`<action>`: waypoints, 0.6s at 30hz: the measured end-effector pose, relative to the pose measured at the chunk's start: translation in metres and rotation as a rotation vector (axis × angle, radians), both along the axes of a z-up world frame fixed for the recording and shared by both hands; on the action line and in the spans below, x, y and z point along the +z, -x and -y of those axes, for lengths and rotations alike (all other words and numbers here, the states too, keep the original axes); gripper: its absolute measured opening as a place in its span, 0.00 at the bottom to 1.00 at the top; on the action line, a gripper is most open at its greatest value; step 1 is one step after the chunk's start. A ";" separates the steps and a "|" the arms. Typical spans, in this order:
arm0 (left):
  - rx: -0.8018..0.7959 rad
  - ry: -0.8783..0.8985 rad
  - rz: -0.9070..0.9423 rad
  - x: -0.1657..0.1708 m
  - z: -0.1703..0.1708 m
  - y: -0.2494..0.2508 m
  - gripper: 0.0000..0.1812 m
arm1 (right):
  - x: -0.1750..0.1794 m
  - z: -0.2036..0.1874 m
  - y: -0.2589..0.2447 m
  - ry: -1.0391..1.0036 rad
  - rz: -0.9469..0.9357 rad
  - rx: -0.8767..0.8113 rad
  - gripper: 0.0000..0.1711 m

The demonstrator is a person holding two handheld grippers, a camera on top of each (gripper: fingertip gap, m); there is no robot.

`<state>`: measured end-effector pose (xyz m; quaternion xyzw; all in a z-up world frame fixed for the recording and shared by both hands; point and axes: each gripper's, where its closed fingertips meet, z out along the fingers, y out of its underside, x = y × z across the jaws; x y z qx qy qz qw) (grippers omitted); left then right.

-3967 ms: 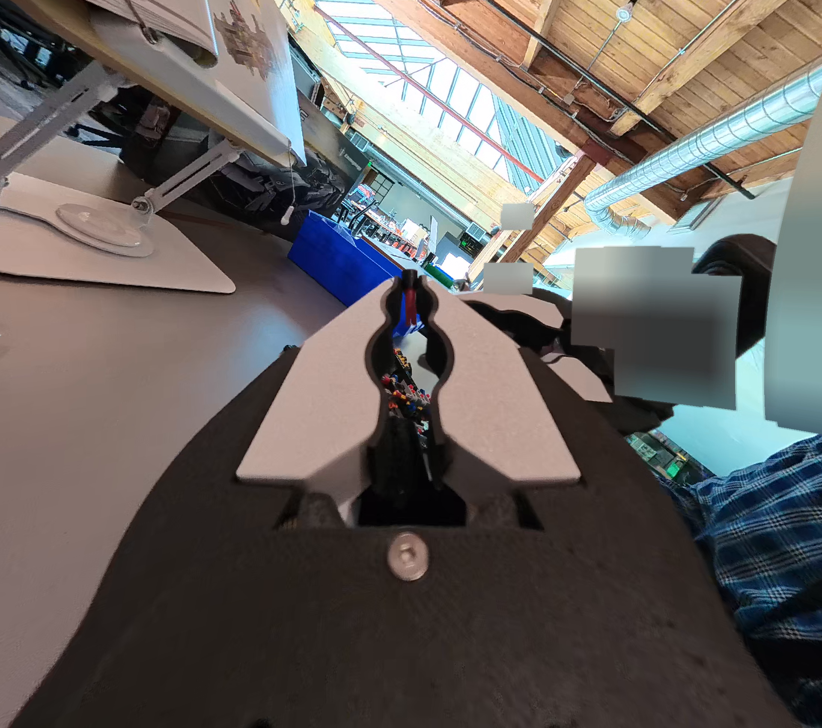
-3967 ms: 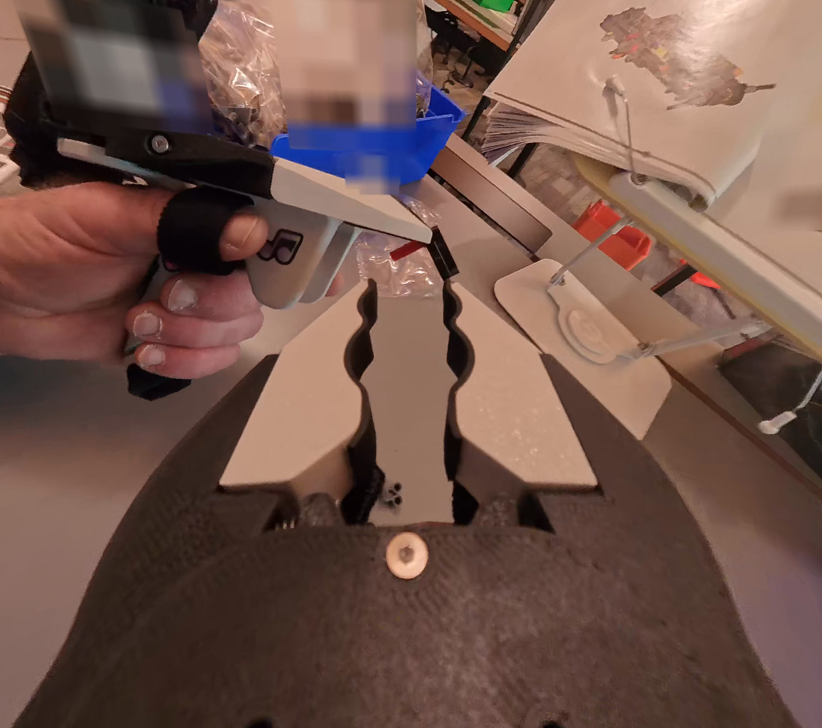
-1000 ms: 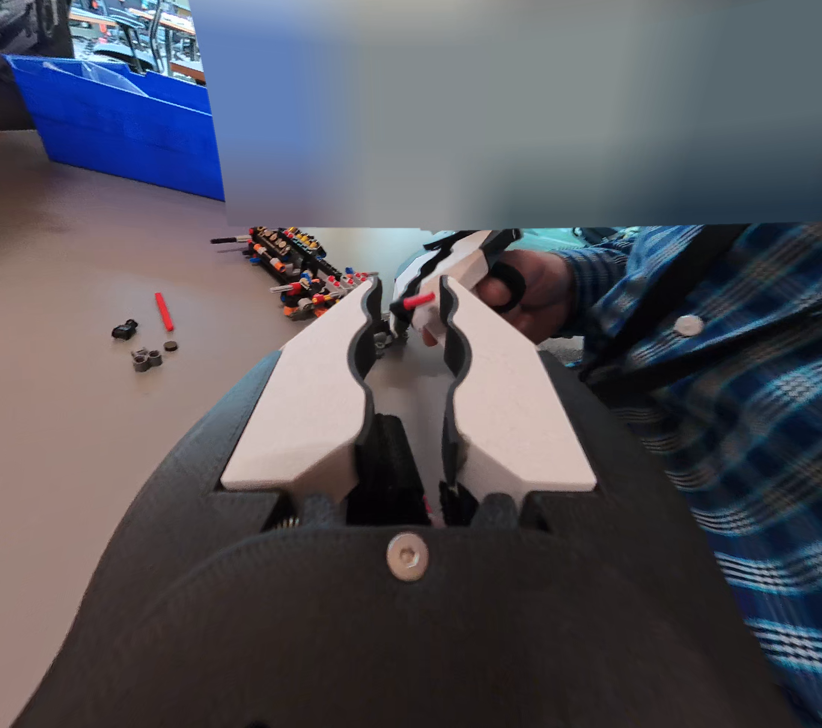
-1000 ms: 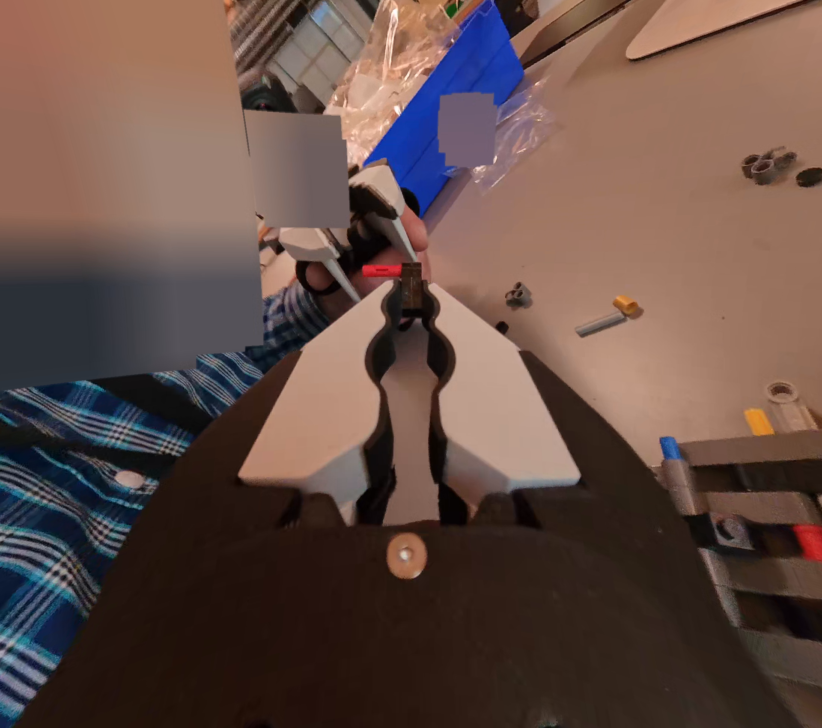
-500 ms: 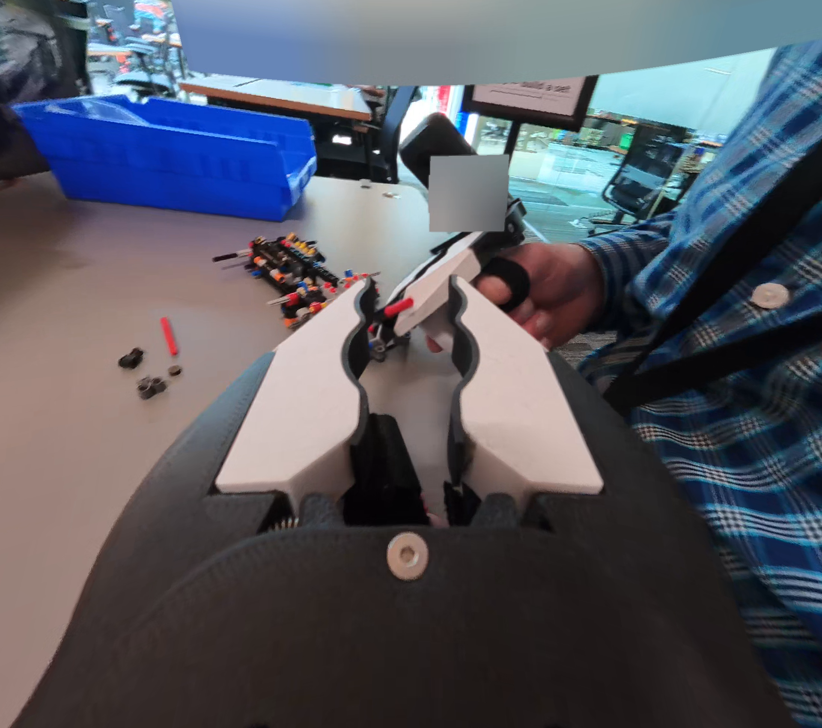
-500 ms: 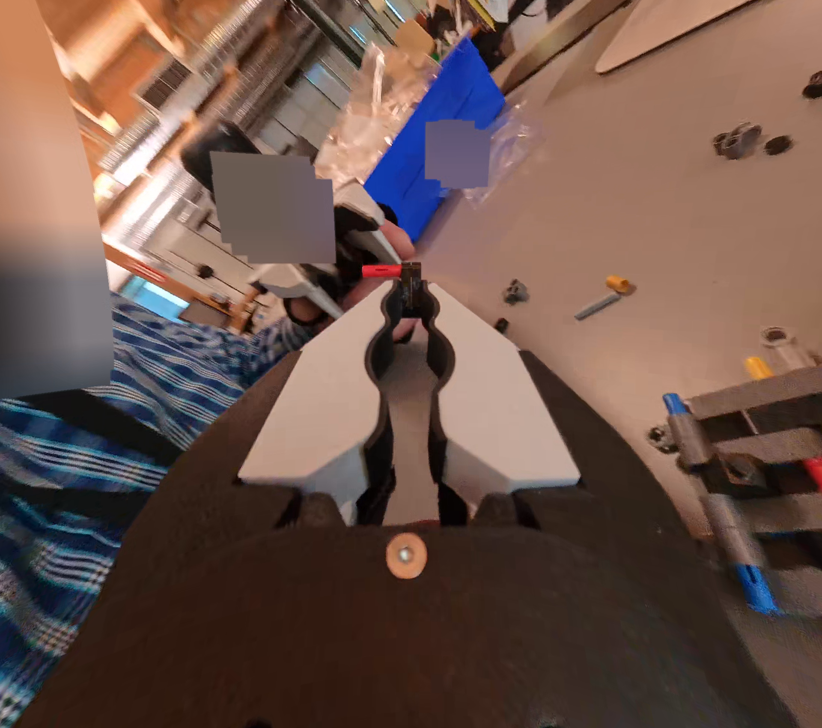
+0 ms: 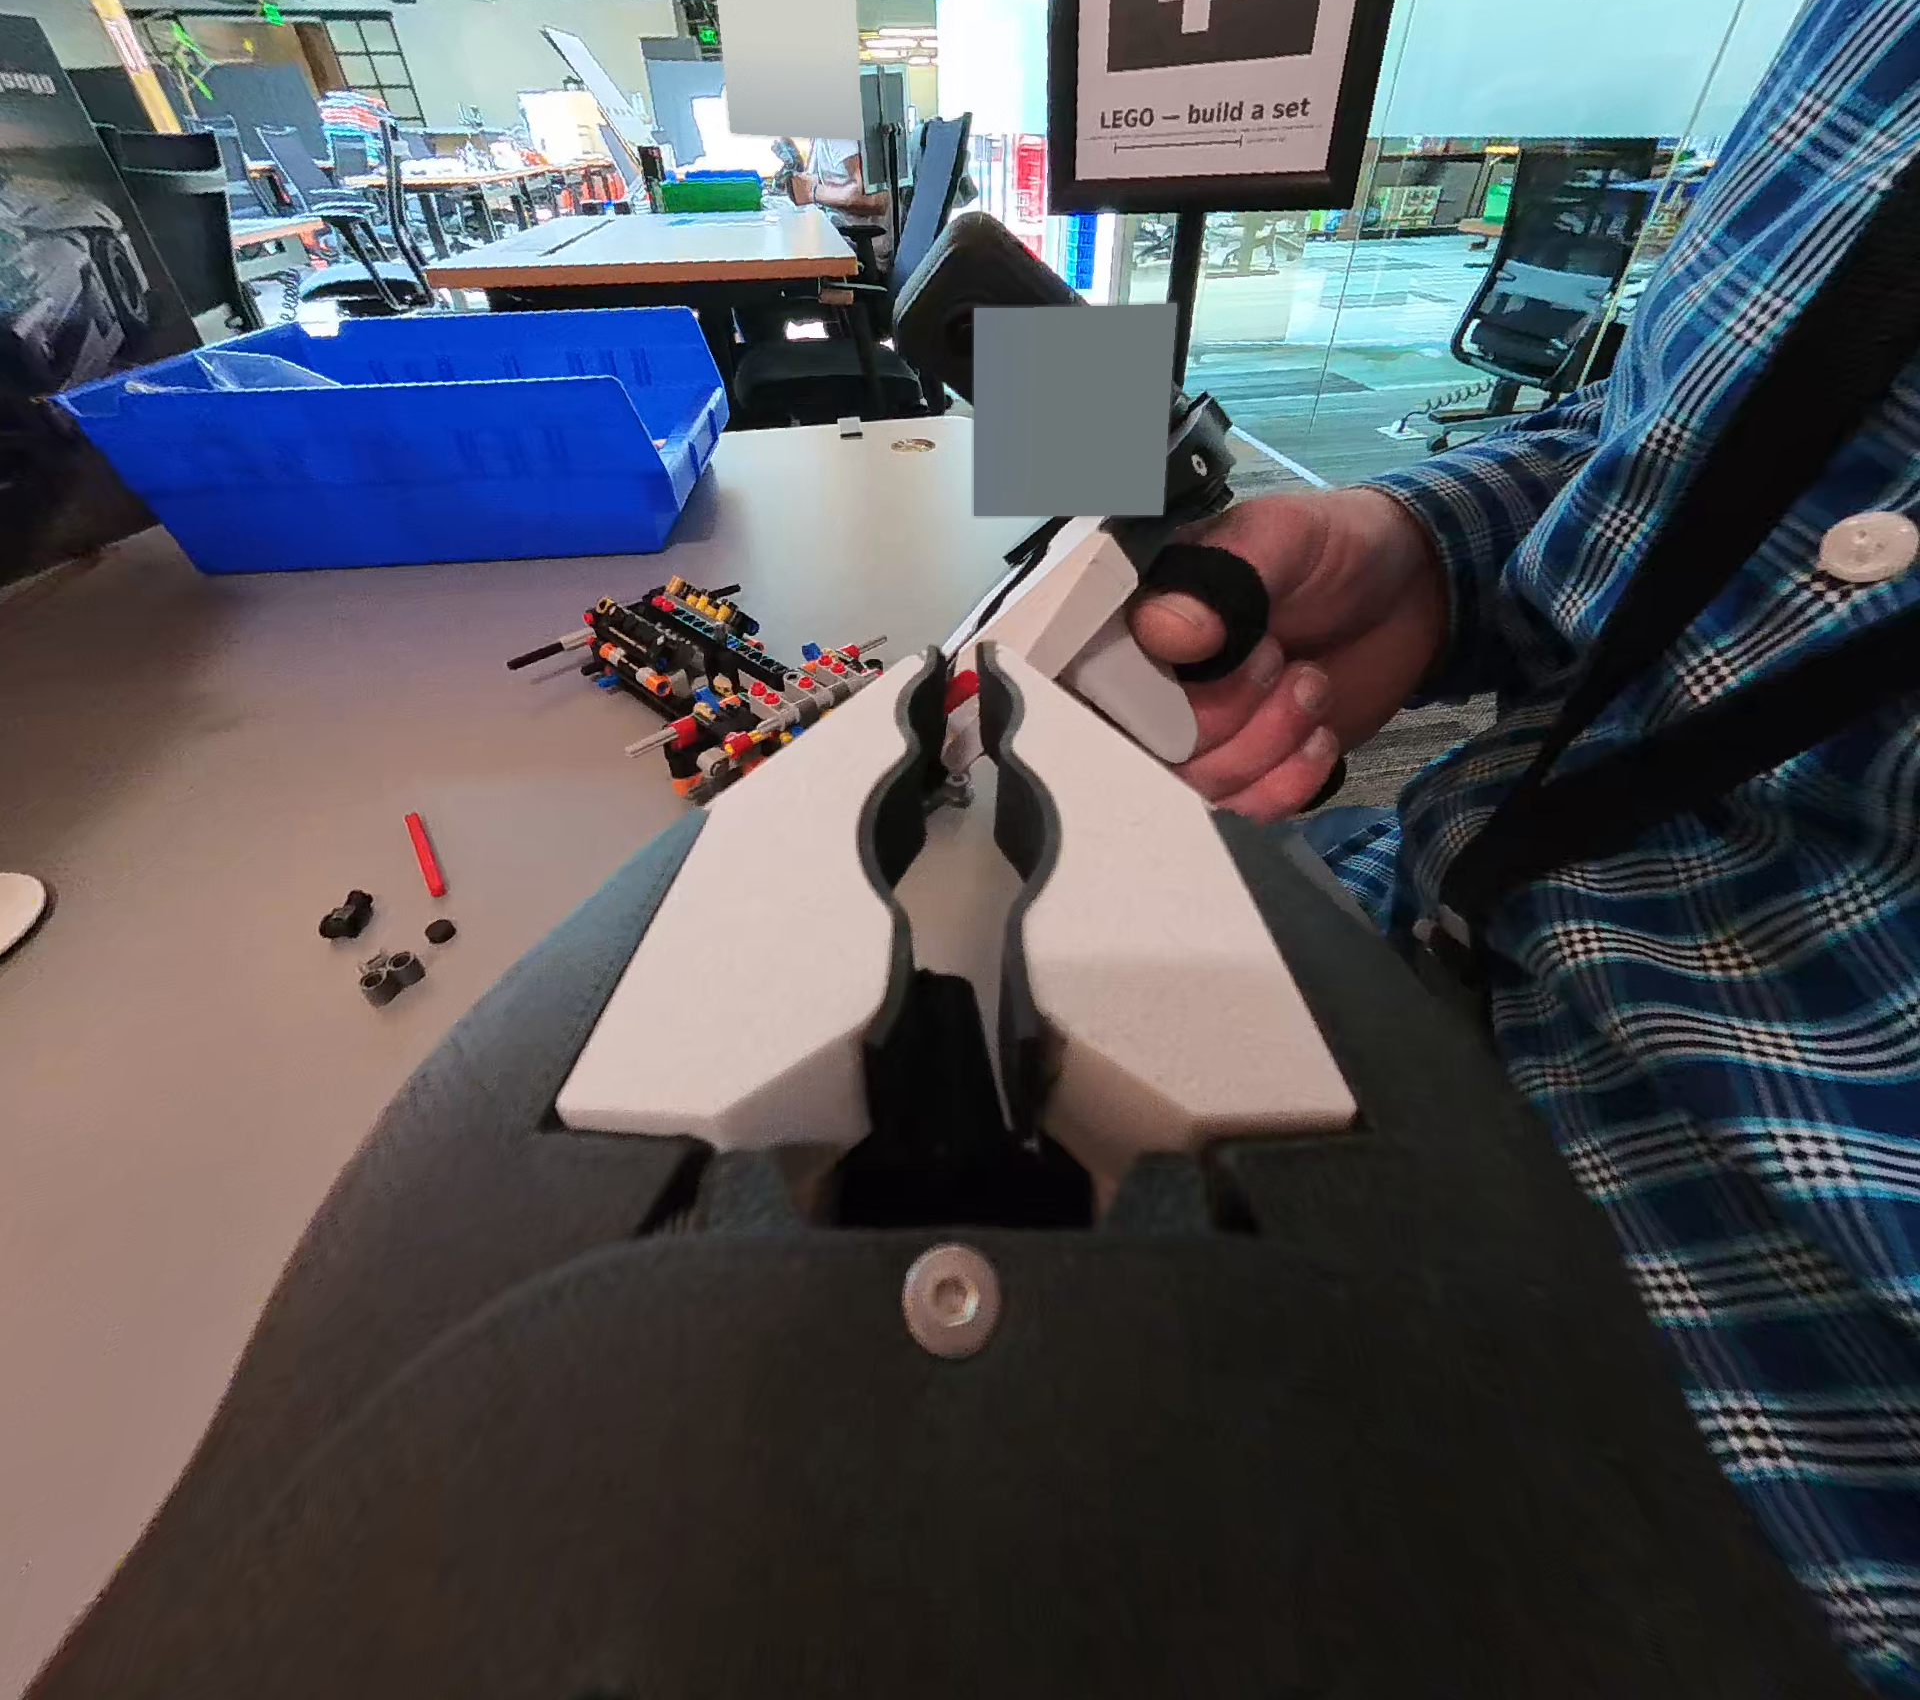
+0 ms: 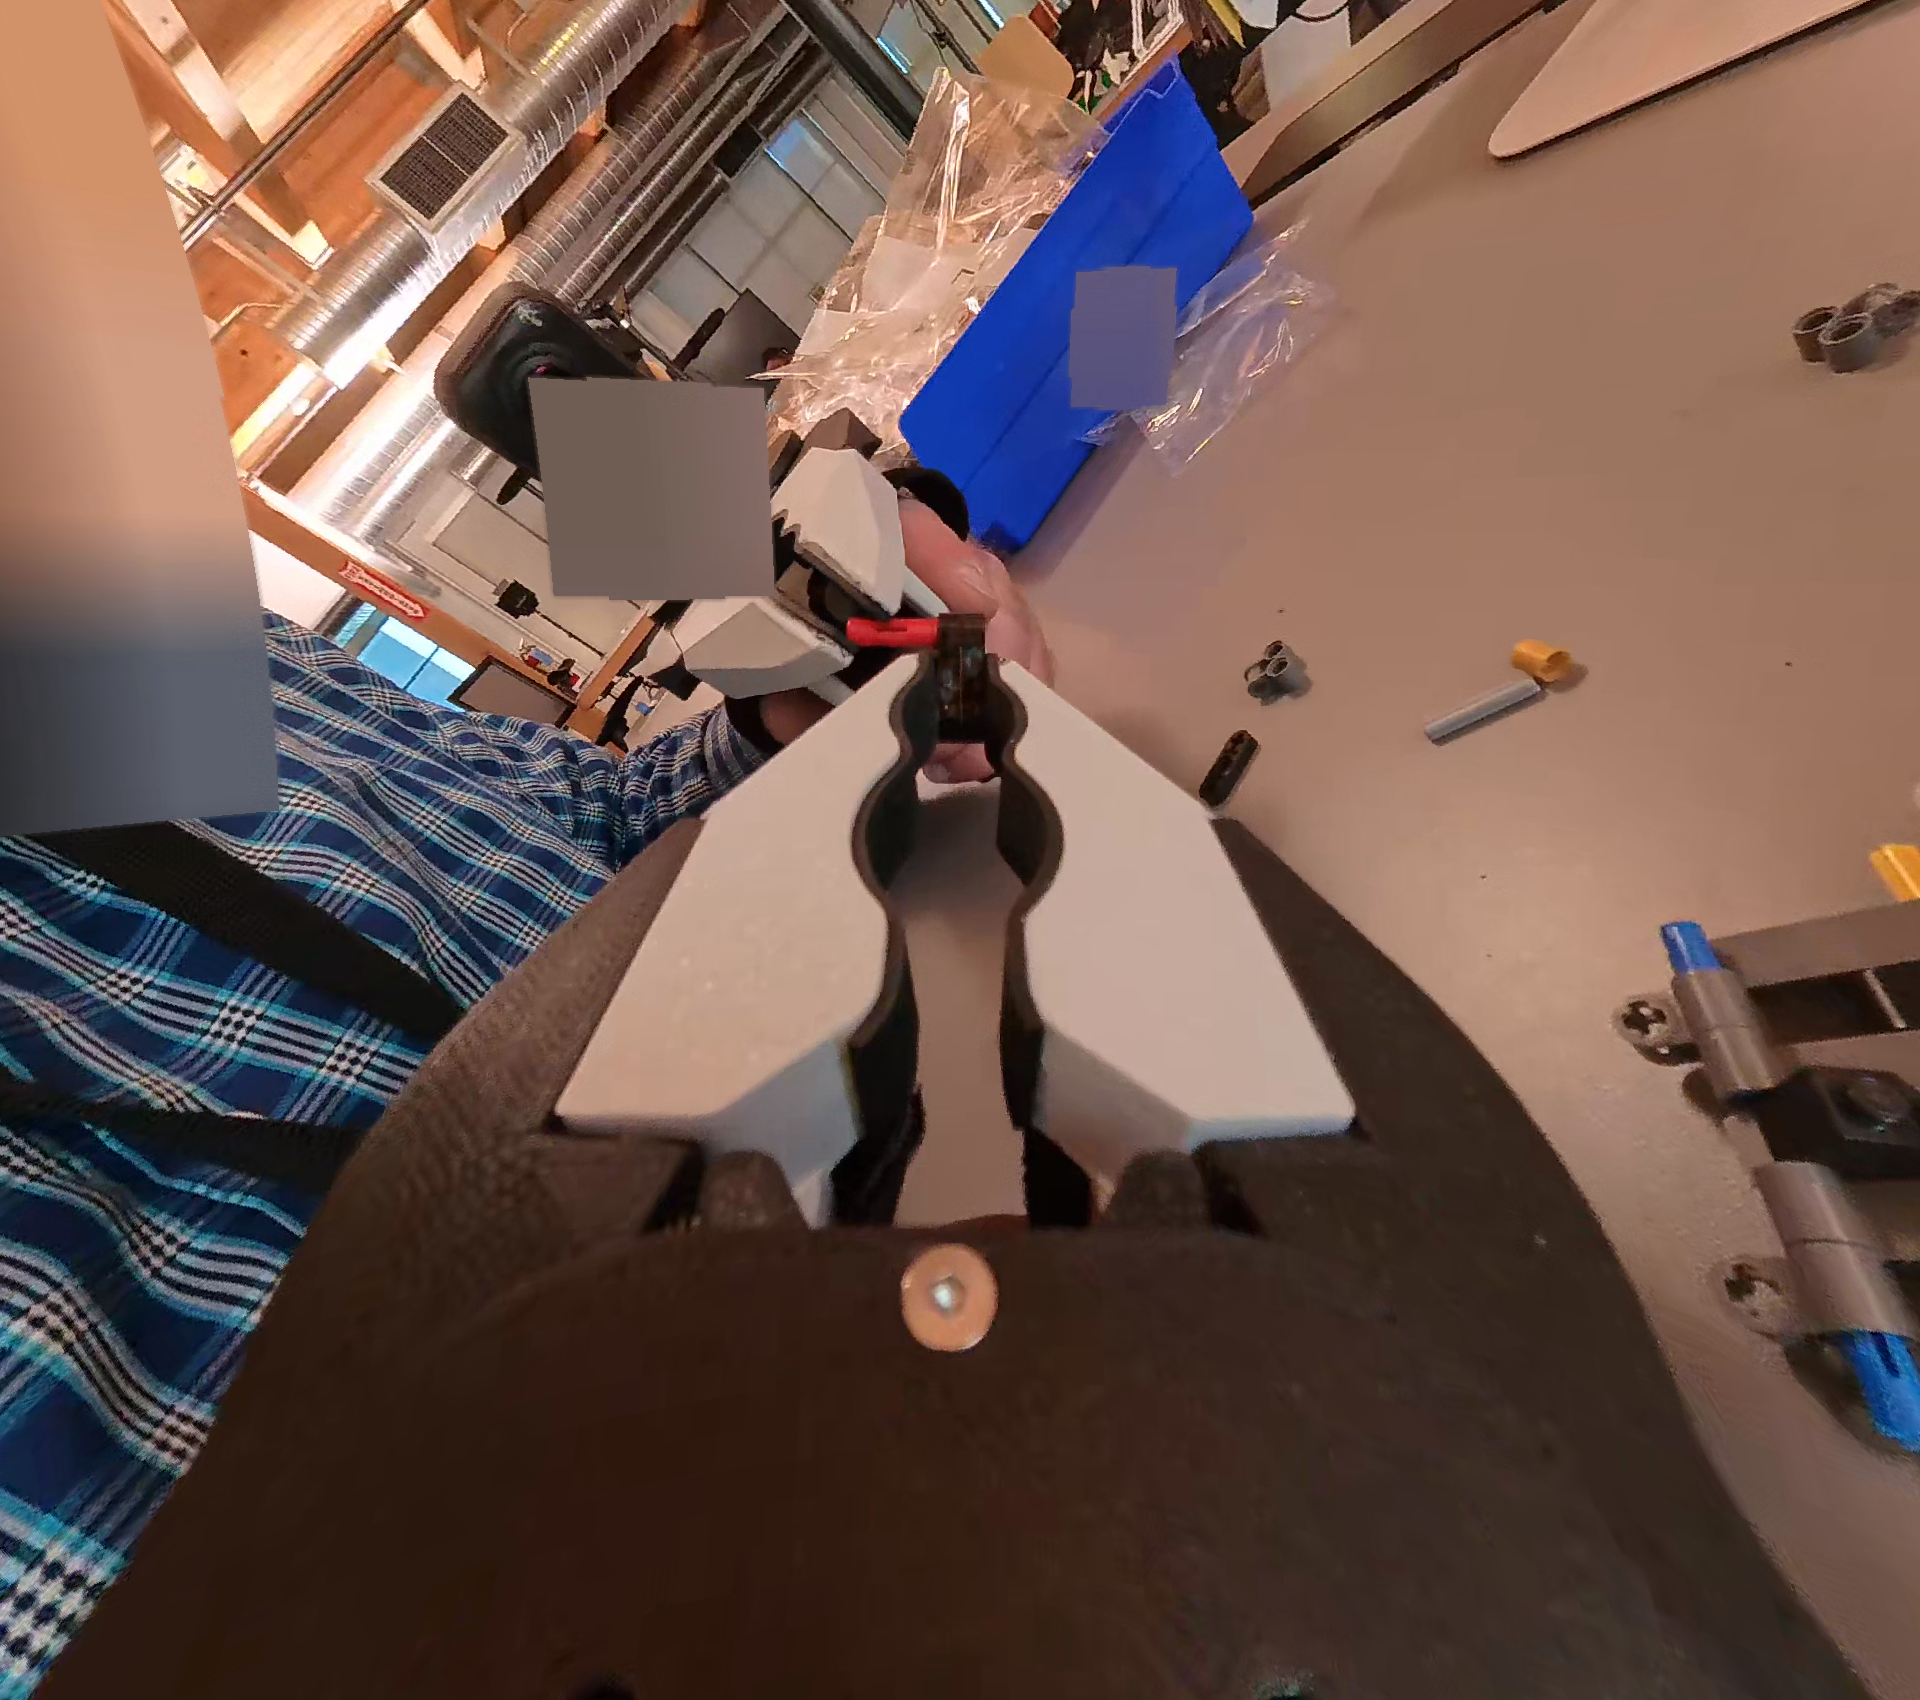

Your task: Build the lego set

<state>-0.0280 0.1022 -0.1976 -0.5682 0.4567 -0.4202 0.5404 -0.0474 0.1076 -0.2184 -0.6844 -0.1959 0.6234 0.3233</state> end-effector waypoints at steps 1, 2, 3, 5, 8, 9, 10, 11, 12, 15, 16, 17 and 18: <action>-0.001 -0.003 -0.001 0.000 0.000 0.000 0.02 | 0.000 0.000 0.000 -0.001 0.002 -0.001 0.03; -0.003 -0.007 0.001 0.000 0.001 0.000 0.03 | 0.000 0.001 0.000 -0.004 0.004 -0.001 0.03; -0.006 -0.008 0.005 0.000 0.001 0.000 0.02 | 0.000 0.001 0.000 -0.008 0.007 -0.002 0.03; -0.007 -0.005 0.009 0.001 0.001 0.000 0.02 | 0.000 0.001 0.000 -0.022 0.022 -0.006 0.03; -0.001 -0.011 0.006 0.000 0.001 0.000 0.02 | 0.000 0.001 -0.001 -0.029 0.035 -0.010 0.03; 0.001 -0.012 0.005 0.000 0.000 0.000 0.02 | -0.001 0.001 -0.001 -0.030 0.039 -0.012 0.03; 0.001 -0.014 0.004 0.000 0.000 0.000 0.02 | -0.001 0.001 -0.001 -0.032 0.042 -0.014 0.03; 0.002 -0.017 0.003 -0.001 0.000 0.000 0.02 | -0.002 0.001 -0.001 -0.034 0.045 -0.015 0.03; 0.001 -0.017 0.002 -0.001 0.000 0.000 0.02 | -0.002 0.001 -0.002 -0.037 0.047 -0.017 0.03; -0.006 -0.012 -0.001 -0.002 0.001 -0.002 0.02 | -0.003 0.002 -0.003 -0.054 0.064 -0.026 0.03; -0.007 -0.013 -0.005 -0.003 0.001 -0.002 0.02 | -0.004 0.001 -0.004 -0.061 0.073 -0.029 0.03; -0.007 -0.014 -0.009 -0.004 0.002 -0.002 0.02 | -0.004 0.001 -0.005 -0.068 0.080 -0.034 0.03; -0.007 -0.016 -0.012 -0.004 0.002 -0.003 0.02 | -0.004 0.001 -0.006 -0.073 0.085 -0.038 0.03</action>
